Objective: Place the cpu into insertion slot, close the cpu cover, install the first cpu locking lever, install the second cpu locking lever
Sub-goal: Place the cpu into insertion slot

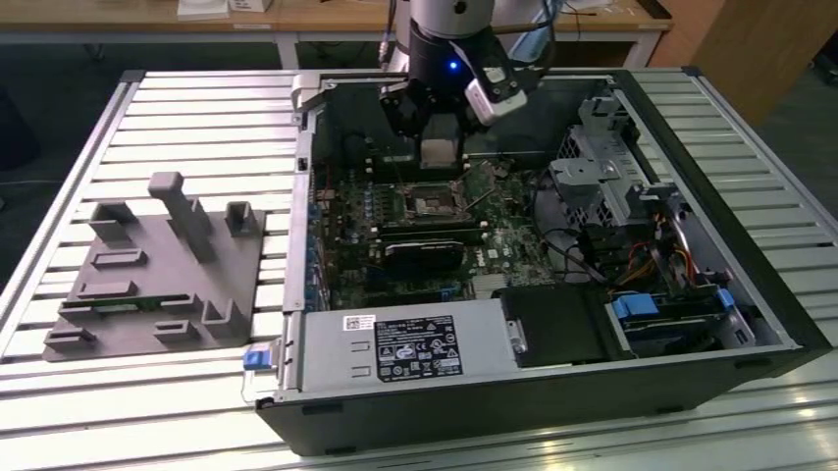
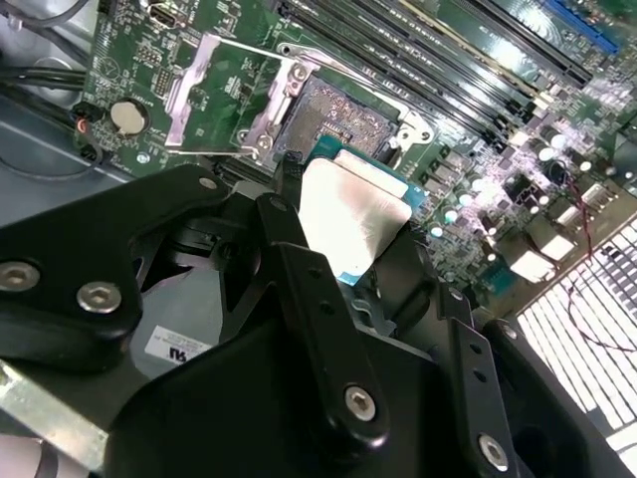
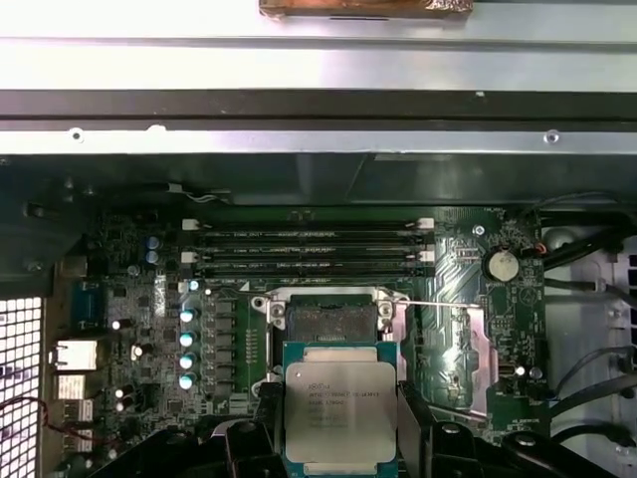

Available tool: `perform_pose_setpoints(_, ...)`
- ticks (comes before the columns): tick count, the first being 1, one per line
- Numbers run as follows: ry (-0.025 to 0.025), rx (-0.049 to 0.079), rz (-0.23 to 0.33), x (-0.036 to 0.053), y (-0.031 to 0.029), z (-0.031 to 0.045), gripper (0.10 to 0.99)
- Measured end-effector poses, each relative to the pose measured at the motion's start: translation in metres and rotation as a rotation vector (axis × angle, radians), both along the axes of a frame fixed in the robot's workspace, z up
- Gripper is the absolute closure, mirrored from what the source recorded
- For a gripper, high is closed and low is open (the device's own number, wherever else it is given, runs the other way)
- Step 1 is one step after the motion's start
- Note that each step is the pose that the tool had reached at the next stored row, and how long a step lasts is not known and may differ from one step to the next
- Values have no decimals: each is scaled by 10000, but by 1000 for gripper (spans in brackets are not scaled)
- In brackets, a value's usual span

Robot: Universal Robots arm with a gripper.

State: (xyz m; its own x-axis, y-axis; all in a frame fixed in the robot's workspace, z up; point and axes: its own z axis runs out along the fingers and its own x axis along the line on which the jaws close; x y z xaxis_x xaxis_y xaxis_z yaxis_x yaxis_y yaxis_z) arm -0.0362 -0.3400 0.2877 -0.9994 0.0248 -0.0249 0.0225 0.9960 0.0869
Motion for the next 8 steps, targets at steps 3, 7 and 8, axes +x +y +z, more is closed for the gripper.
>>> perform_pose_setpoints(3,-1,0,0,0,0,-55,545)
perform_pose_setpoints(7,-1,1,0,0,2,-127,545)
perform_pose_setpoints(8,-2,2,0,0,3,-145,545)
